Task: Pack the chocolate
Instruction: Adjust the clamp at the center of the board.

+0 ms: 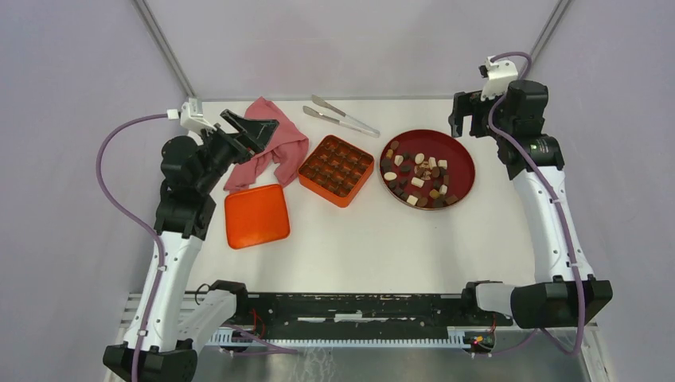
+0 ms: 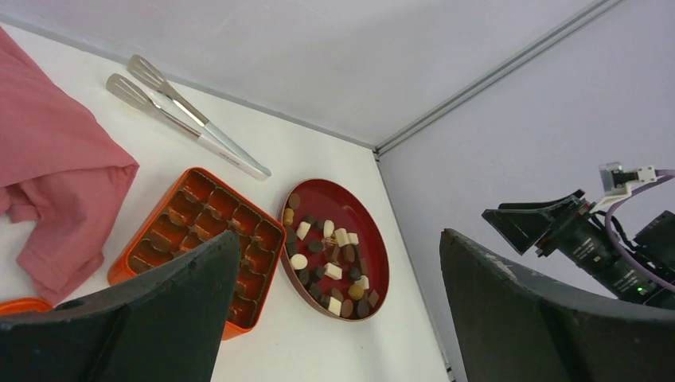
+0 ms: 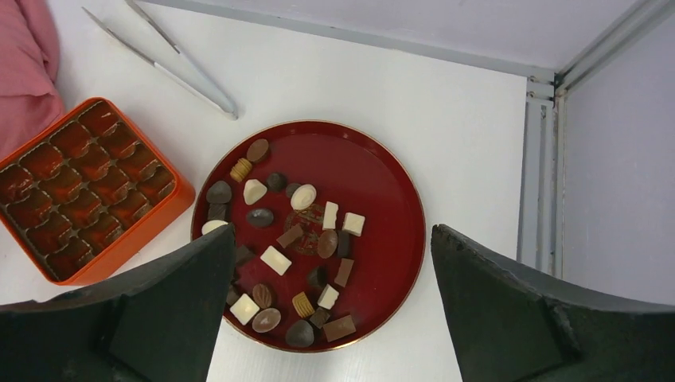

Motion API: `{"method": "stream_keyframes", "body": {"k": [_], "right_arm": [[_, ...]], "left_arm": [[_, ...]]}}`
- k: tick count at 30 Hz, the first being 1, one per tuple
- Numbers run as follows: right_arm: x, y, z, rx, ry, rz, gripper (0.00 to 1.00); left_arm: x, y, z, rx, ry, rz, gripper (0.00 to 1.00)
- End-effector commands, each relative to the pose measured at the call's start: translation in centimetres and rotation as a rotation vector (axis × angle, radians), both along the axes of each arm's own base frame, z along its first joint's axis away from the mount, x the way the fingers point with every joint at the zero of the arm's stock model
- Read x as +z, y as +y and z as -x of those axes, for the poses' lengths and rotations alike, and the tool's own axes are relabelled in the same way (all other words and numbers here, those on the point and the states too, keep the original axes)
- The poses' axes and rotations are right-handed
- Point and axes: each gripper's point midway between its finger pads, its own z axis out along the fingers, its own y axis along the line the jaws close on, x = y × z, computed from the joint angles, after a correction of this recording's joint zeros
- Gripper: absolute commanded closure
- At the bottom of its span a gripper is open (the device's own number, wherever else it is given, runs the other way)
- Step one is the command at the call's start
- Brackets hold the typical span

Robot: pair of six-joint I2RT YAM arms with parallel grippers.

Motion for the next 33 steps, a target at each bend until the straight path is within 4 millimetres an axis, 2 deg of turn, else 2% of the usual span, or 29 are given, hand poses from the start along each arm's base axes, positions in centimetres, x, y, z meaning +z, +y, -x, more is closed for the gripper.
{"method": "stream_keyframes", "body": {"k": [1, 3, 6, 10, 13, 17, 18, 21, 23, 24, 25, 26, 27, 31, 32, 33], "right_arm": [[0.1, -1.4, -0.8, -0.09, -0.013, -0.018, 0.02], [-0.1, -1.5, -1.0, -0.083, -0.02, -0.013, 0.02], [-0.1, -0.4, -1.0, 0.015, -0.077, 0.018, 0.02], [-1.5, 3.3, 0.0, 0.289, -0.146, 0.098, 0.02], [-4.2, 5.8, 0.4, 0.427, -0.091, 0.186, 0.02], [-8.5, 10.9, 1.4, 0.763, 0.045, 0.28, 0.02], [-9.5, 11.9, 1.2, 0.802, 0.081, 0.271, 0.02], [-10.9, 14.2, -1.4, 0.817, 0.127, 0.241, 0.02], [-12.2, 15.5, -4.3, 0.795, 0.167, 0.231, 0.03], [-12.1, 16.1, -5.9, 0.781, 0.166, 0.219, 0.09], [-12.8, 16.6, -7.4, 0.758, 0.185, 0.193, 0.13], [-12.8, 17.0, -9.3, 0.723, 0.174, 0.172, 0.23], [-13.5, 17.4, -10.8, 0.704, 0.178, 0.151, 0.28], [-15.2, 19.3, -15.4, 0.667, 0.142, 0.083, 0.44], [-15.9, 19.5, -16.4, 0.653, 0.137, 0.07, 0.51], [-16.2, 19.8, -17.3, 0.641, 0.126, 0.059, 0.62]], "left_arm": [[2.1, -0.5, 0.3, -0.037, -0.073, 0.113, 0.01], [1.6, -0.6, 0.2, -0.048, -0.067, 0.131, 0.01], [1.1, -1.2, 0.0, -0.073, -0.062, 0.154, 0.01], [0.6, -2.3, -0.4, -0.114, -0.055, 0.167, 0.01], [-0.1, -3.5, -1.0, -0.143, -0.041, 0.163, 0.01], [-2.0, -5.6, -2.1, -0.172, 0.011, 0.154, 0.02], [-2.6, -6.0, -2.4, -0.176, 0.028, 0.153, 0.02], [-4.3, -6.4, -3.4, -0.156, 0.087, 0.145, 0.03], [-5.2, -6.2, -4.3, -0.13, 0.115, 0.121, 0.03], [-5.7, -6.2, -4.8, -0.118, 0.129, 0.105, 0.03], [-6.1, -6.0, -5.4, -0.103, 0.144, 0.088, 0.03], [-6.0, -6.0, -6.0, -0.092, 0.15, 0.078, 0.04], [-6.7, -6.0, -6.6, -0.078, 0.184, 0.069, 0.04], [-7.6, -6.9, -8.6, -0.092, 0.239, 0.067, 0.08], [-7.9, -7.0, -9.1, -0.094, 0.252, 0.06, 0.09], [-8.1, -7.2, -9.5, -0.095, 0.262, 0.053, 0.1]]}}
